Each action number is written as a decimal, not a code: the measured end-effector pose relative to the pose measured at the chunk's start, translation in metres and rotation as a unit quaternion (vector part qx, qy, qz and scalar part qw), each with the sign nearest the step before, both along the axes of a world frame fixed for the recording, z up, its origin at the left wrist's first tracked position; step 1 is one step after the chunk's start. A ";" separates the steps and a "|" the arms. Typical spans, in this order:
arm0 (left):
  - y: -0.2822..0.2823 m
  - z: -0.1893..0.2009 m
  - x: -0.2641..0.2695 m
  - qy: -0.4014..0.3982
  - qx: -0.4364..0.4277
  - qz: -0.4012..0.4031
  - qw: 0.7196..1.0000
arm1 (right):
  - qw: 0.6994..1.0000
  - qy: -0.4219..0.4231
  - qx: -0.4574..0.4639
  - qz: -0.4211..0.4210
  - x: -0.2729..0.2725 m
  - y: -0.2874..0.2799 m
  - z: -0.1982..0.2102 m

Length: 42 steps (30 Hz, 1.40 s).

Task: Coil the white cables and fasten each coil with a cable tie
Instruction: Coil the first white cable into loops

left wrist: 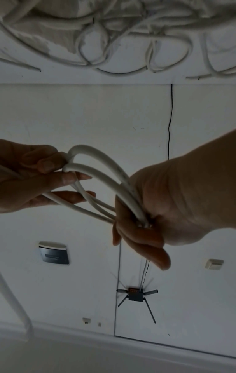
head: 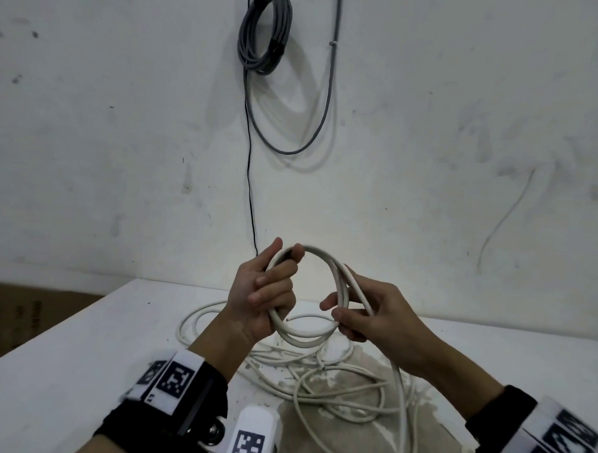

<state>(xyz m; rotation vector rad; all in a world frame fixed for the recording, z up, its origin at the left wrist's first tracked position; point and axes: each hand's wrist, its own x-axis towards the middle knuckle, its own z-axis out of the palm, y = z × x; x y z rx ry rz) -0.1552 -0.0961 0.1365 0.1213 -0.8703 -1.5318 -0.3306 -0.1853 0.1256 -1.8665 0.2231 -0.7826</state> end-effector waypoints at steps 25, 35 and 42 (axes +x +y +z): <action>-0.005 0.015 0.011 0.101 -0.021 0.189 0.977 | 0.962 -0.027 -0.219 -0.161 -0.001 -0.008 -0.020; 0.009 0.026 0.019 0.283 -0.045 0.199 0.937 | 0.856 -0.006 -0.501 -0.128 -0.003 -0.013 -0.037; 0.004 0.033 -0.020 0.166 0.004 0.333 0.928 | 0.874 0.000 -0.476 -0.096 0.019 0.002 -0.029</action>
